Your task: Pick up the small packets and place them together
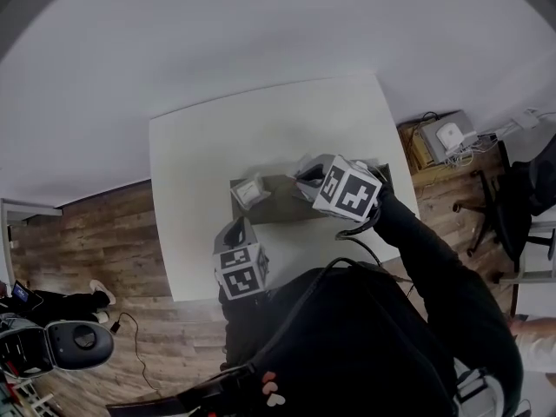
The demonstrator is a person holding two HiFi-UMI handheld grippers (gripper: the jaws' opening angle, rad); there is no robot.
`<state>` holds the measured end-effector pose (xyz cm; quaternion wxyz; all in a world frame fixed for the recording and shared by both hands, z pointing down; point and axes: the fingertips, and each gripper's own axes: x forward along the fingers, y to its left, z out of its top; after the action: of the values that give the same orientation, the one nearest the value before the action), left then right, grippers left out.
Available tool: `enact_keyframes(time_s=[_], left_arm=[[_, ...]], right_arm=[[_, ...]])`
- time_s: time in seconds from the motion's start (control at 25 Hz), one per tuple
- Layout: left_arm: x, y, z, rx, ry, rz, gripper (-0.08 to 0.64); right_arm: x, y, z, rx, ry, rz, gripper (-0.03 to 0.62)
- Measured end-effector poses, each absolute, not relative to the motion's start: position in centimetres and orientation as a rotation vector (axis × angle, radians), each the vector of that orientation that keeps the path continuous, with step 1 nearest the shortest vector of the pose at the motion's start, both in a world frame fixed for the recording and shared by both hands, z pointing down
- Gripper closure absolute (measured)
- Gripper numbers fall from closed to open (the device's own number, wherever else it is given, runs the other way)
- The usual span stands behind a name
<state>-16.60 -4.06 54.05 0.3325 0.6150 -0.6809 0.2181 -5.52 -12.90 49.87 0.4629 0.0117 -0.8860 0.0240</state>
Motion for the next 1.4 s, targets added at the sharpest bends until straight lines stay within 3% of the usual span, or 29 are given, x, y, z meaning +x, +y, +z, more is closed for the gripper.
enact_keyframes(time_s=[0.52,1.4], left_arm=[[-16.8,-4.0,54.1,1.603,-1.778,0.571,0.561],[-17.1,-4.6,54.8,1.598,-1.770,0.570,0.561]], right_arm=[[-10.2,-9.8,53.8,-0.138,-2.095,0.013,0.583],[-11.4,-8.6,56.1,-0.237,-2.048,-0.003,0.562]])
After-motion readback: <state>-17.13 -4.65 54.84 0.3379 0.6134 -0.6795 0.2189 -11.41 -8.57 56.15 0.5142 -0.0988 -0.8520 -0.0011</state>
